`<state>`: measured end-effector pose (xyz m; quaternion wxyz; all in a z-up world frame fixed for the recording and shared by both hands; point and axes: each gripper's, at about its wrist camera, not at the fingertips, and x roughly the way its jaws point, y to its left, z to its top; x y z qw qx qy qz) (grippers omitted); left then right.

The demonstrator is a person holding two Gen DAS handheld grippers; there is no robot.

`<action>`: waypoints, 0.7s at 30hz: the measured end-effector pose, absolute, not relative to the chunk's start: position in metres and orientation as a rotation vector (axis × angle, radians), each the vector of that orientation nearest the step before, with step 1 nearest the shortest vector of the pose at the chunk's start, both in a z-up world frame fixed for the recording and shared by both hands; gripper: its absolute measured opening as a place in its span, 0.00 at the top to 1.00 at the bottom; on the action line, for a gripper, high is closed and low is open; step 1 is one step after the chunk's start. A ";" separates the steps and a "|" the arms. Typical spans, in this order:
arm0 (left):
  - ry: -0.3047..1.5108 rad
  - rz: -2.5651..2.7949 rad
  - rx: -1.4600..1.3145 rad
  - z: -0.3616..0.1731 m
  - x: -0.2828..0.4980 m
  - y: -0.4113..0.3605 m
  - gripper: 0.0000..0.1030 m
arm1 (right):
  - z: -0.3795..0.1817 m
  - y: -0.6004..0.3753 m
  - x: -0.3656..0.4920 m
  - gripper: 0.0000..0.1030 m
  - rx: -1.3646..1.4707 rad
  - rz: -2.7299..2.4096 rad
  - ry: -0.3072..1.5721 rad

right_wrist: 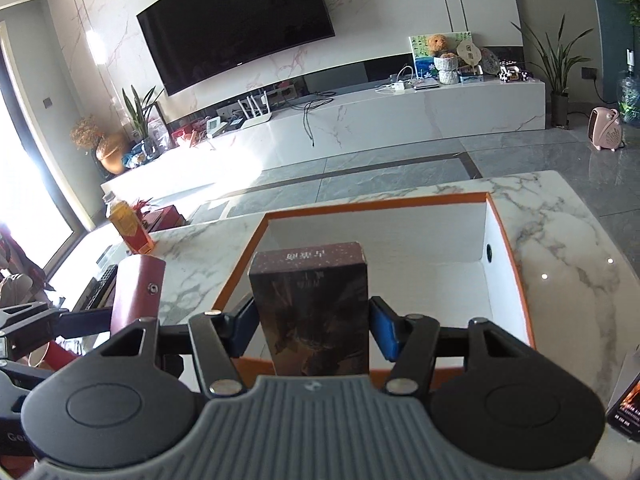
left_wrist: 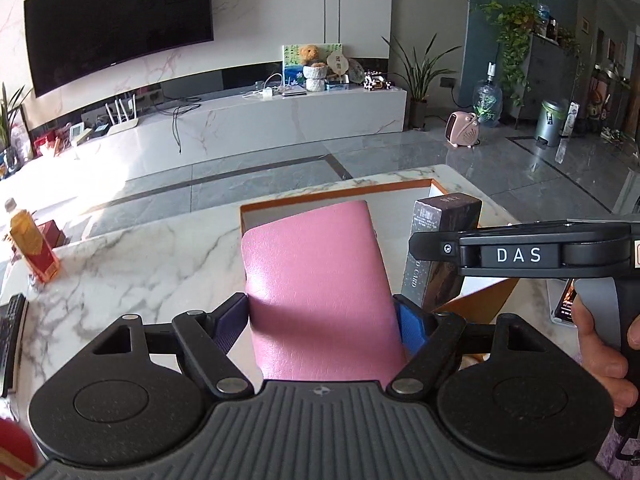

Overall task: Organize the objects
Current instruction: 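Carry the pink wallet into the orange box with the left gripper while the right carries the book box in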

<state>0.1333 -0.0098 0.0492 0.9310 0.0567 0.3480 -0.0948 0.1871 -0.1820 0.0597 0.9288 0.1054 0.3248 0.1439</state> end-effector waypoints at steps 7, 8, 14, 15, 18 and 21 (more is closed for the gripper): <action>0.770 -0.187 0.233 0.020 0.199 -0.042 0.13 | 0.040 -0.192 0.250 0.41 0.239 0.226 0.774; 0.787 -0.189 0.251 0.012 0.207 -0.046 0.13 | 0.033 -0.192 0.259 0.41 0.235 0.221 0.801; 0.872 -0.174 0.360 -0.031 0.236 -0.063 0.13 | -0.011 -0.196 0.293 0.41 0.248 0.196 0.977; 0.881 -0.177 0.376 -0.037 0.238 -0.064 0.13 | -0.018 -0.197 0.298 0.41 0.255 0.197 1.001; 0.892 -0.181 0.428 -0.048 0.246 -0.066 0.13 | -0.034 -0.201 0.306 0.41 0.274 0.197 1.049; 0.890 -0.171 0.484 -0.057 0.251 -0.071 0.13 | -0.044 -0.203 0.316 0.41 0.279 0.185 1.090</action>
